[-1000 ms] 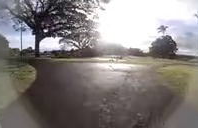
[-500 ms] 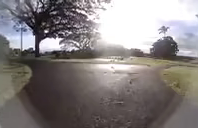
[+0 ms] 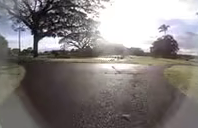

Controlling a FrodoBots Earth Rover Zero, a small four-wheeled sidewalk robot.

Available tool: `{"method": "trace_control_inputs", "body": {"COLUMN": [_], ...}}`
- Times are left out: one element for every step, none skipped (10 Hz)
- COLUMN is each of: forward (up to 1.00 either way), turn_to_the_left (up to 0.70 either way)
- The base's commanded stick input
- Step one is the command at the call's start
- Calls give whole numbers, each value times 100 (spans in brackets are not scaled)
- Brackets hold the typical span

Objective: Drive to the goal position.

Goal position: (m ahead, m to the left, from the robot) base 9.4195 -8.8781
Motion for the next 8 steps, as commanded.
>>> {"method": "trace_control_inputs", "body": {"forward": [60, 60, 60, 60, 60, 60, 60, 60], "turn_to_the_left": [-15, -15, -15, -15, -15, -15, -15, -15]}}
